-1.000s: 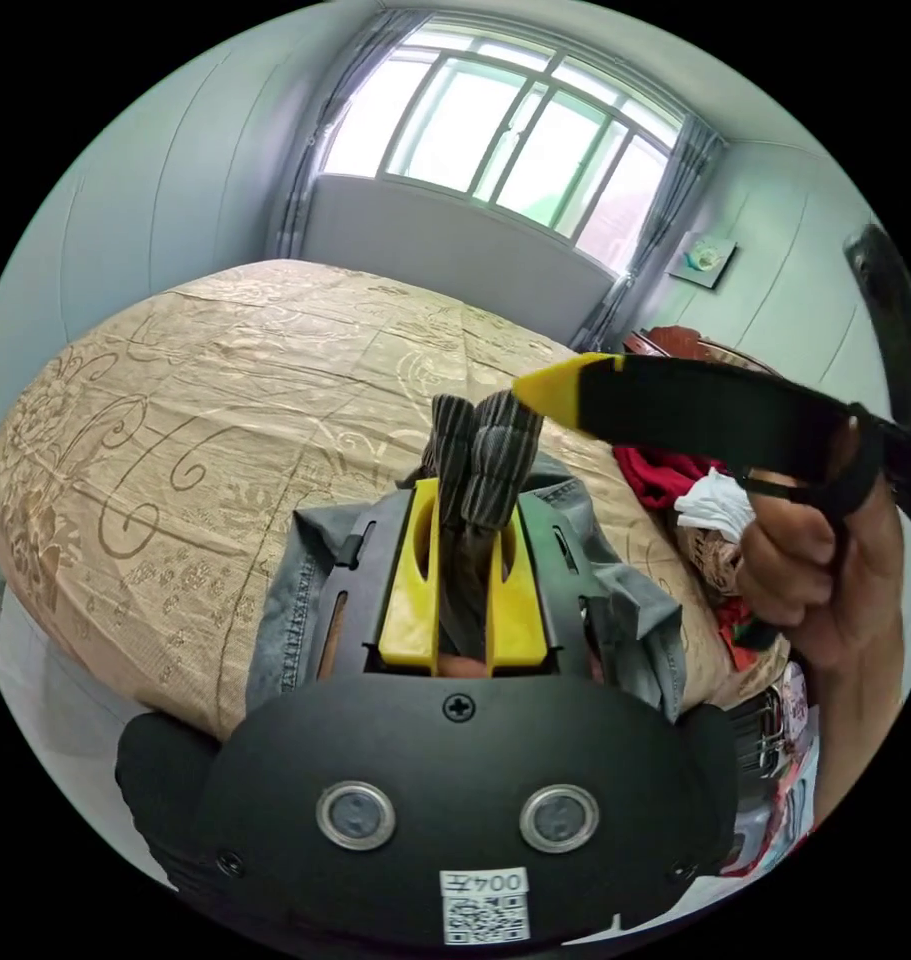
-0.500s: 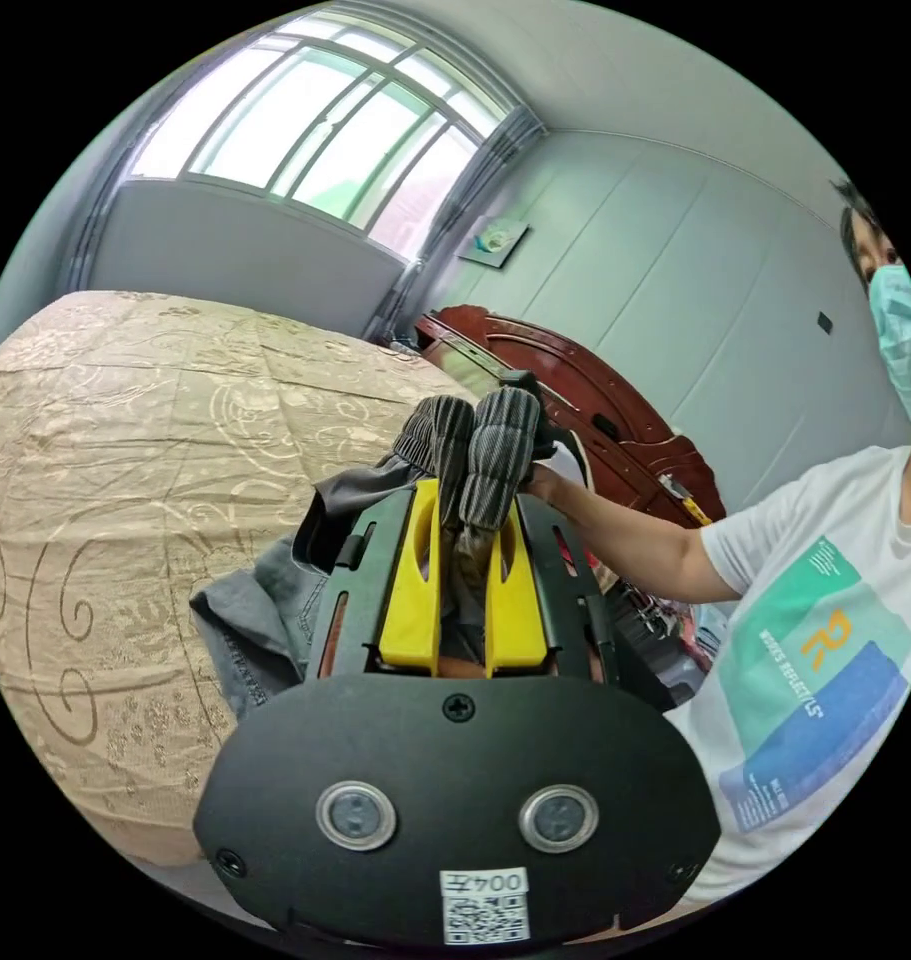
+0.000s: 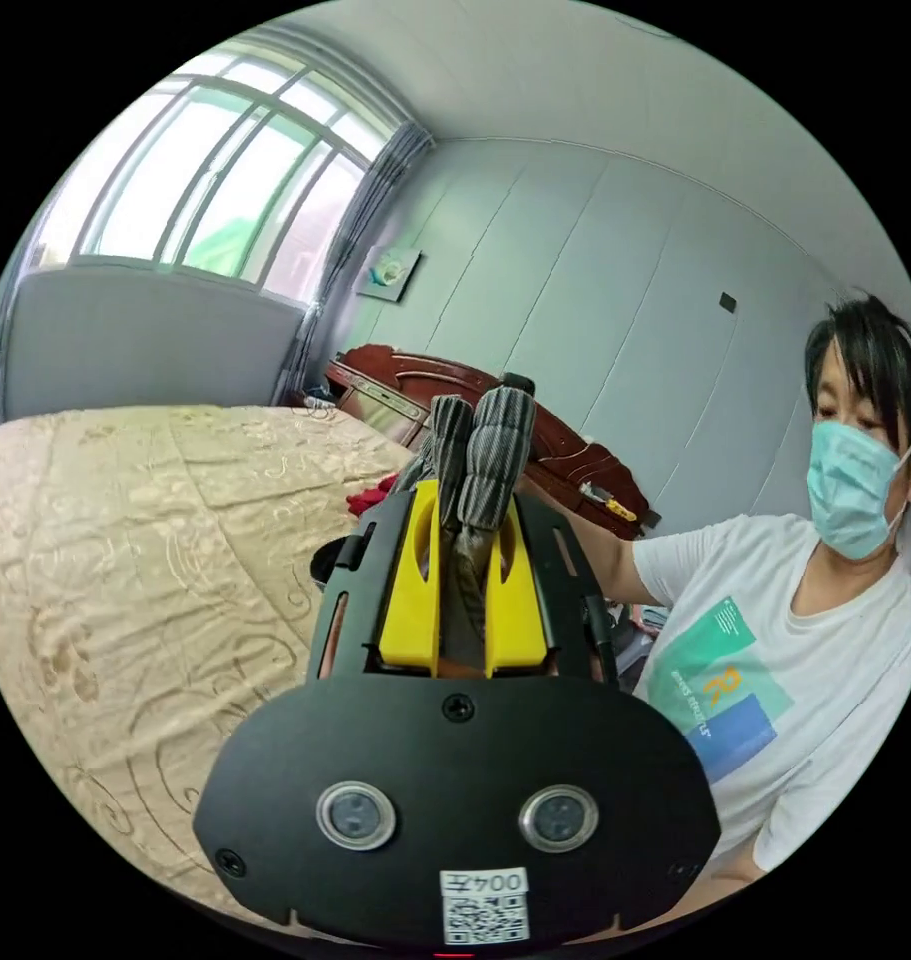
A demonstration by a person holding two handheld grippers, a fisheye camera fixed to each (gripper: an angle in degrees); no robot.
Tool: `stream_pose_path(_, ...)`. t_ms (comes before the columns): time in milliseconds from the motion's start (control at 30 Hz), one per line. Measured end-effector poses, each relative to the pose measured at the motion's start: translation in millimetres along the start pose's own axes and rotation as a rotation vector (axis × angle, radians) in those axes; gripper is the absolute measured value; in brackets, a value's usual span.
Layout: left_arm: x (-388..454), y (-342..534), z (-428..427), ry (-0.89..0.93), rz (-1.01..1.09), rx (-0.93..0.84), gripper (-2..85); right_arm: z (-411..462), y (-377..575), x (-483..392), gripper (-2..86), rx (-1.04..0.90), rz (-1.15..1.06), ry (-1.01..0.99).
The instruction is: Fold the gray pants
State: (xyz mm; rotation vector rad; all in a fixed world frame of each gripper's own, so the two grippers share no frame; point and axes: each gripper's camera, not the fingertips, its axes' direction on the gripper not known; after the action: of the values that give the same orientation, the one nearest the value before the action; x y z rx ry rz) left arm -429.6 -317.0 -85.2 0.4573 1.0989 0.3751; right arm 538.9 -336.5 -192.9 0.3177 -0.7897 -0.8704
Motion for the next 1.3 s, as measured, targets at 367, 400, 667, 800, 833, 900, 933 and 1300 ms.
stream_pose_path(367, 250.6, -340.8, -168.8, -0.230, 0.436, 0.116, 5.4, -402.8, -169.3, -181.1, 4.4, 0.089, -0.011, 0.639)
stream_pose_path(400, 265.6, -352.3, -175.9, -0.265, 0.433, 0.118, 5.5, -419.6, -168.4, -192.0, 4.4, 0.069, 0.000, 0.665)
stream_pose_path(667, 315.0, -400.0, -205.2, -0.287, 0.436, 0.123, 5.4, -499.7, -118.1, -232.2, 4.5, 0.147, -0.014, 0.742)
stream_pose_path(800, 319.3, -421.1, -212.2, -0.275, 0.435, 0.139, 5.3, -519.8, -92.1, -216.8, 4.6, 0.109, 0.023, 0.745)
stream_pose_path(833, 313.1, -422.0, -207.2, -0.259, 0.422, 0.107, 5.4, -519.0, -86.4, -215.6, 4.6, 0.089, 0.014, 0.753)
stream_pose_path(900, 303.6, -419.6, -205.6, -0.225, 0.449, 0.091, 5.4, -524.7, -52.7, -199.2, 5.1, 0.096, -0.013, 0.675)
stream_pose_path(933, 292.6, -420.1, -202.5, -0.154, 0.421, 0.078, 5.3, -525.3, -44.0, -191.1, 5.3, 0.097, -0.003, 0.646)
stream_pose_path(1300, 271.5, -433.9, -127.3, -0.212, 0.311, -0.066, 4.7, -517.6, 138.1, -63.0, 8.4, 0.118, 0.241, 0.505)
